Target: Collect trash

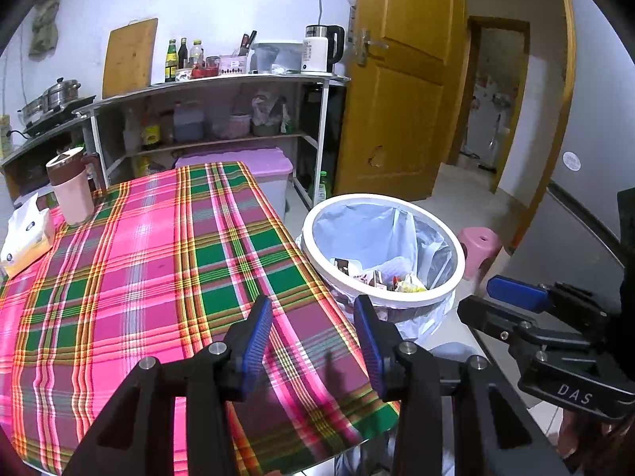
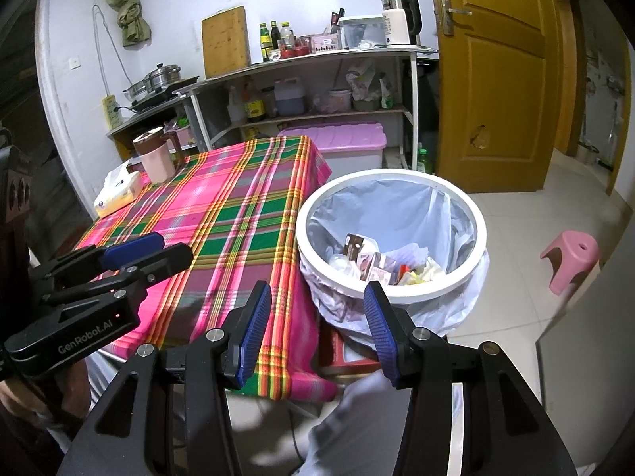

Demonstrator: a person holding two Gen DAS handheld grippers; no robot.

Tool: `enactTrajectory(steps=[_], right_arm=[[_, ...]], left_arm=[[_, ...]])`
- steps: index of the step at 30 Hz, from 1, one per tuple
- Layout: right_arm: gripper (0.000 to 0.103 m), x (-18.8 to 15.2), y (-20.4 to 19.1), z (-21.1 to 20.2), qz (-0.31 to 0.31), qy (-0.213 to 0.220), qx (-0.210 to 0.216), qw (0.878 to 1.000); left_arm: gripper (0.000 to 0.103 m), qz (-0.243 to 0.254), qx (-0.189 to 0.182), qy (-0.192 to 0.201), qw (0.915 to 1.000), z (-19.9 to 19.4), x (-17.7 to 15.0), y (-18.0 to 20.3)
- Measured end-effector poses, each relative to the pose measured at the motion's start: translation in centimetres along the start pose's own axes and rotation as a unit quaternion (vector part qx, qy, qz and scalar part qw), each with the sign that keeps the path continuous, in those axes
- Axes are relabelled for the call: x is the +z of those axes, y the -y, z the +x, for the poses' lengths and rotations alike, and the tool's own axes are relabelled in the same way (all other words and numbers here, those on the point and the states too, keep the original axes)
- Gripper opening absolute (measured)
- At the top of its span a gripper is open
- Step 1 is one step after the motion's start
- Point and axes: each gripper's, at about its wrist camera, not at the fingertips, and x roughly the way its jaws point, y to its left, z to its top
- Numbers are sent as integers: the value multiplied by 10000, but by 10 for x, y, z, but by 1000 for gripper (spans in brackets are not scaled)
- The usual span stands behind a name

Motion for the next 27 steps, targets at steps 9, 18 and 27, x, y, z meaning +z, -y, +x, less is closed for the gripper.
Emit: enactTrajectory(steps=[9,18,27], right_arm=[[50,-1,-1,-1,-6,-3,2,10000],[50,-1,-1,-1,-2,-5,-2,10000],[50,-1,-1,-1,1,-7,1,10000]], left_arm=[[43,-19,21,-8,10000,-1,0,-3],[43,-25,19,-4,10000,-2,0,-4],[43,-20,22,-3,10000,-2,0,-4]])
